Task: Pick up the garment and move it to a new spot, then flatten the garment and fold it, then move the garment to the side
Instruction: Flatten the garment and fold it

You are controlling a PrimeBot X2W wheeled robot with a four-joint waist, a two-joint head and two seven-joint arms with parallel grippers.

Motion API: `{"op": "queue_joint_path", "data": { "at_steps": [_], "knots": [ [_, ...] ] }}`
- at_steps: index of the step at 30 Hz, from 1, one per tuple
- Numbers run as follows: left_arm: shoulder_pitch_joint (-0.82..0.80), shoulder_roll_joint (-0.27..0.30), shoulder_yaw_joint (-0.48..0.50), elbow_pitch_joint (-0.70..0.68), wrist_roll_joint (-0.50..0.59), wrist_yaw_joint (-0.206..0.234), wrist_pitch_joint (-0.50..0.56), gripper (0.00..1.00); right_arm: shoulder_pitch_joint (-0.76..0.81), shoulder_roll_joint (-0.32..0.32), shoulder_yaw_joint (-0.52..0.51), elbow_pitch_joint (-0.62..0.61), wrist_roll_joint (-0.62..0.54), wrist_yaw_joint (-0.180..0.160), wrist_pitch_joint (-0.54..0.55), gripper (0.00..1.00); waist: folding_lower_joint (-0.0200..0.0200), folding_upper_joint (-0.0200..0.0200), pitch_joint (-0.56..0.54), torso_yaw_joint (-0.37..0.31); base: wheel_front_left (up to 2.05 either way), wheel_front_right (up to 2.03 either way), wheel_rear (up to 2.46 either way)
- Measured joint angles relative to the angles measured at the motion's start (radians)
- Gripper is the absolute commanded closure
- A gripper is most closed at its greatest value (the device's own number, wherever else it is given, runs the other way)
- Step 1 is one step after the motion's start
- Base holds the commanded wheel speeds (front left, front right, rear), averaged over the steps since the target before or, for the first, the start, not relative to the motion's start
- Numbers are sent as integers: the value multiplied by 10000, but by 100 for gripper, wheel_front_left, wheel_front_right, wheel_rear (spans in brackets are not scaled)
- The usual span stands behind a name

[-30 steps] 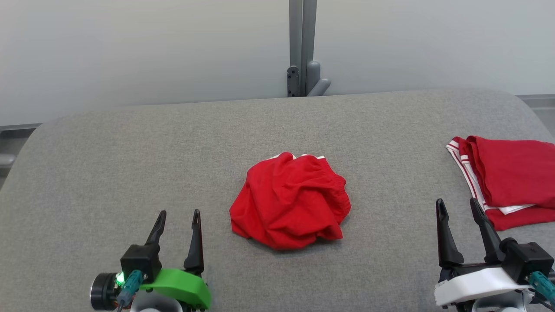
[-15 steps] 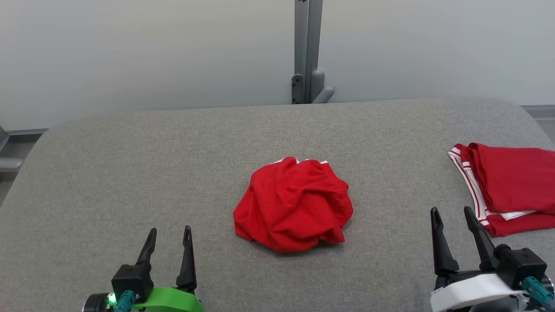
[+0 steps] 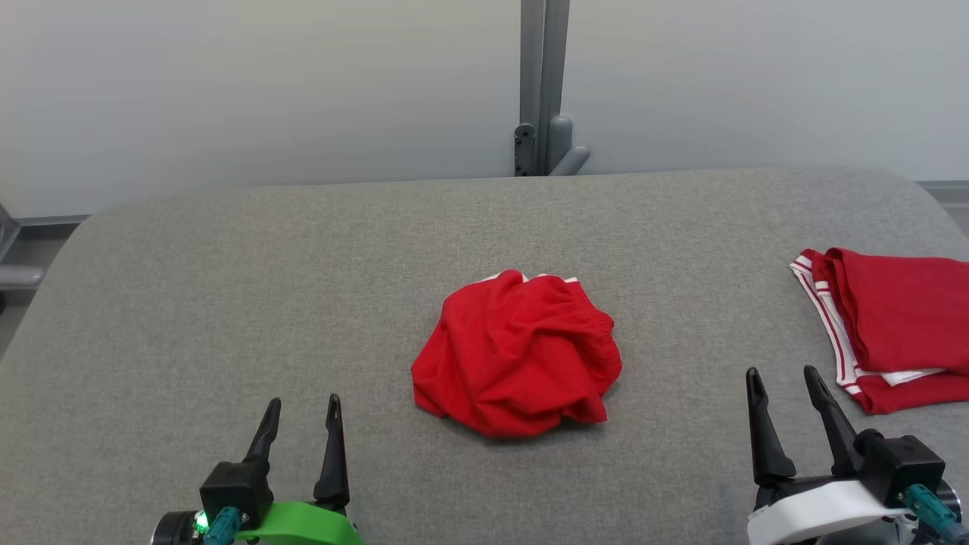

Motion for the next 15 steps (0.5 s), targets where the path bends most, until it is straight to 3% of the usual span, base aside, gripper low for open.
{"op": "queue_joint_path", "data": {
  "at_steps": [9,15],
  "knots": [
    [-49,-119,29,-27,113,-178,0,0,-637,-4,215,454,-245,0,81,0,0,0,163,487,0,0,0],
    [-151,-199,29,-6,182,-217,-2,0,-1643,-59,616,1726,-460,0,1195,0,0,-1,312,1019,0,0,0]
  ]
}}
